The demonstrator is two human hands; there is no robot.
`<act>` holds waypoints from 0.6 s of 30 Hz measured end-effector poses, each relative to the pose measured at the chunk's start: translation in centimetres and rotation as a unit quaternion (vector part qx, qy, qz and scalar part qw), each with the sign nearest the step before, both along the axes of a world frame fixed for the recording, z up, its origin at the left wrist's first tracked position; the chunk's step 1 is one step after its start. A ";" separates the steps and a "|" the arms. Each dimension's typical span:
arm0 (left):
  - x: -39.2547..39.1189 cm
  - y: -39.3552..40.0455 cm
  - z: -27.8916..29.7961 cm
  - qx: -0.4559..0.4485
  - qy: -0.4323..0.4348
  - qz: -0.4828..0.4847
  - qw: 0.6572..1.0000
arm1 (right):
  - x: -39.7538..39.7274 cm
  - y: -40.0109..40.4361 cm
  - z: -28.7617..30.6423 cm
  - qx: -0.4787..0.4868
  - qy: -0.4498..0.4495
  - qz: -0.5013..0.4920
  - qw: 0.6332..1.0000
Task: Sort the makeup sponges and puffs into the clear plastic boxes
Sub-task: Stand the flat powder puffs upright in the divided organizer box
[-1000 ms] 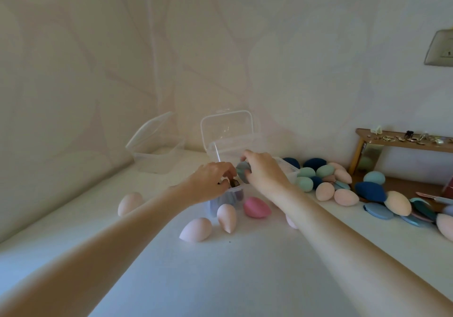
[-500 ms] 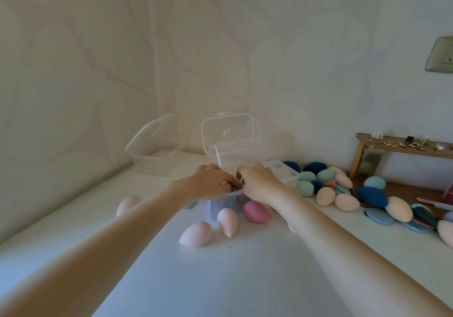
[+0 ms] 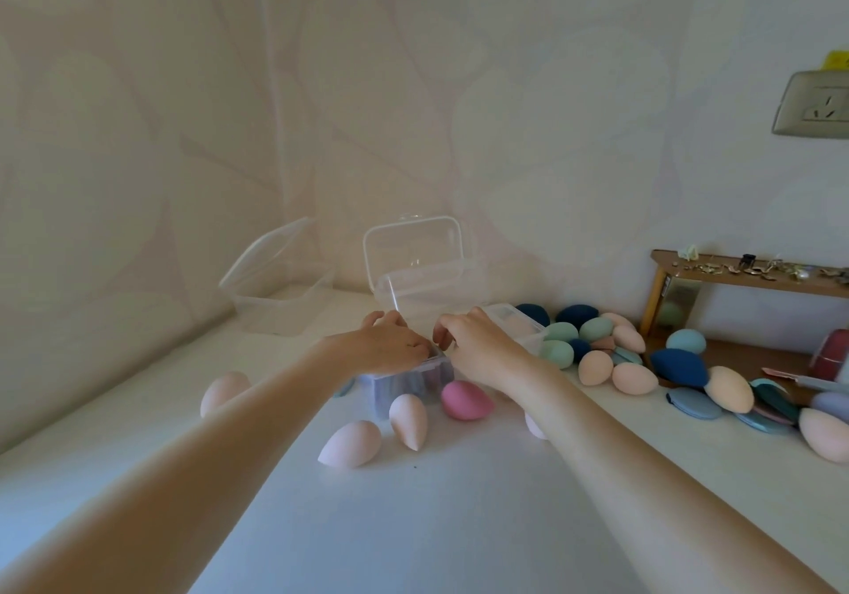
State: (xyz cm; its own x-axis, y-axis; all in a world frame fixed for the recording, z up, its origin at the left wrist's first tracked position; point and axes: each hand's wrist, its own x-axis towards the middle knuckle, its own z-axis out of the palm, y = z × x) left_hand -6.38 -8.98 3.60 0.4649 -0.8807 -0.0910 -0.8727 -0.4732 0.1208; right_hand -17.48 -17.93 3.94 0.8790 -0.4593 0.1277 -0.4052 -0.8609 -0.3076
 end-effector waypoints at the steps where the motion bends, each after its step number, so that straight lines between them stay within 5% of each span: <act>1: -0.1 0.0 0.0 -0.009 0.007 0.004 1.000 | 0.0 0.1 0.0 -0.002 0.000 0.001 1.000; 10: 0.6 0.5 0.6 0.026 0.035 0.009 0.999 | 0.6 -0.2 -0.5 -0.005 0.002 0.001 1.000; 18: 1.0 0.1 0.5 -0.080 0.099 0.004 0.992 | 0.6 -0.1 -0.3 -0.007 0.011 0.005 1.000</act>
